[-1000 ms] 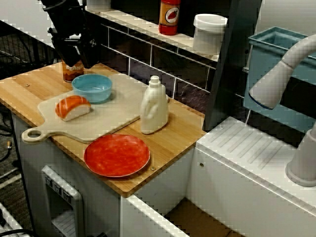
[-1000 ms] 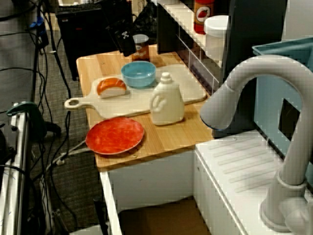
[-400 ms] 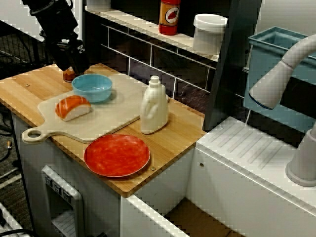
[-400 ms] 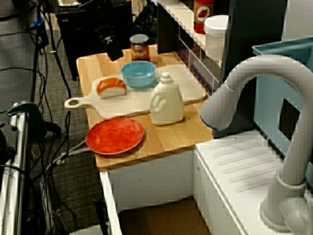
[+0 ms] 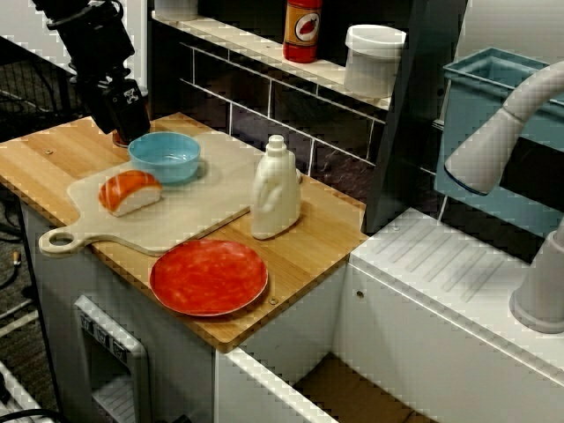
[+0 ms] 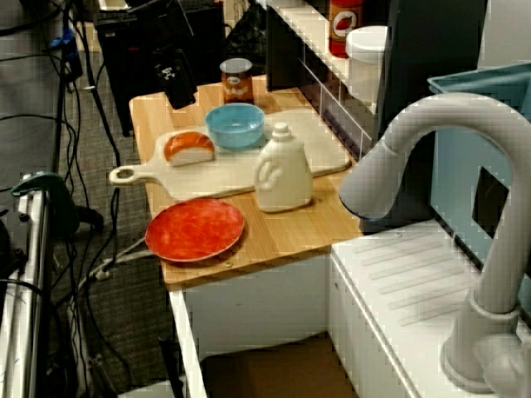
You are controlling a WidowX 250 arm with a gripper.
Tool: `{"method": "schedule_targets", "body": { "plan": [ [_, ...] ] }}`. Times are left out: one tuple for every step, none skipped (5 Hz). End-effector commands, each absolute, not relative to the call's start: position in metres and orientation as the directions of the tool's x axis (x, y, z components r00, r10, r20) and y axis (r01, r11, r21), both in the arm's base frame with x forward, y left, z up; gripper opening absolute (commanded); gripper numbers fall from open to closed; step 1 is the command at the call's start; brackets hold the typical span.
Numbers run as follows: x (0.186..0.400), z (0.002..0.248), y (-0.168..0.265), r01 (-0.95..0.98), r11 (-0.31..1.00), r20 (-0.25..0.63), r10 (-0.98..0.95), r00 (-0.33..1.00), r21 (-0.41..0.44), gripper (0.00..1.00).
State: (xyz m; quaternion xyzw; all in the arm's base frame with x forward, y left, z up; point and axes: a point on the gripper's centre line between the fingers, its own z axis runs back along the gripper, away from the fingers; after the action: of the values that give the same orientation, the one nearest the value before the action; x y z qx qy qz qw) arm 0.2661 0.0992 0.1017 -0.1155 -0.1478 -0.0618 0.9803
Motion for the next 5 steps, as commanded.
{"method": "schedule_targets", "body": {
  "plan": [
    [0.261, 0.105, 0.097, 0.24, 0.959, 0.318, -0.184, 0.93, -0.147, 1.0],
    [0.255, 0.096, 0.09, 0.219, 0.968, 0.314, -0.173, 0.934, -0.119, 1.0],
    [0.251, 0.089, 0.085, 0.205, 0.973, 0.306, -0.166, 0.938, -0.102, 1.0],
    [0.248, 0.084, 0.084, 0.18, 0.98, 0.308, -0.145, 0.94, -0.087, 1.0],
    [0.246, 0.08, 0.083, 0.155, 0.986, 0.312, -0.127, 0.942, -0.067, 1.0]
  ]
}}
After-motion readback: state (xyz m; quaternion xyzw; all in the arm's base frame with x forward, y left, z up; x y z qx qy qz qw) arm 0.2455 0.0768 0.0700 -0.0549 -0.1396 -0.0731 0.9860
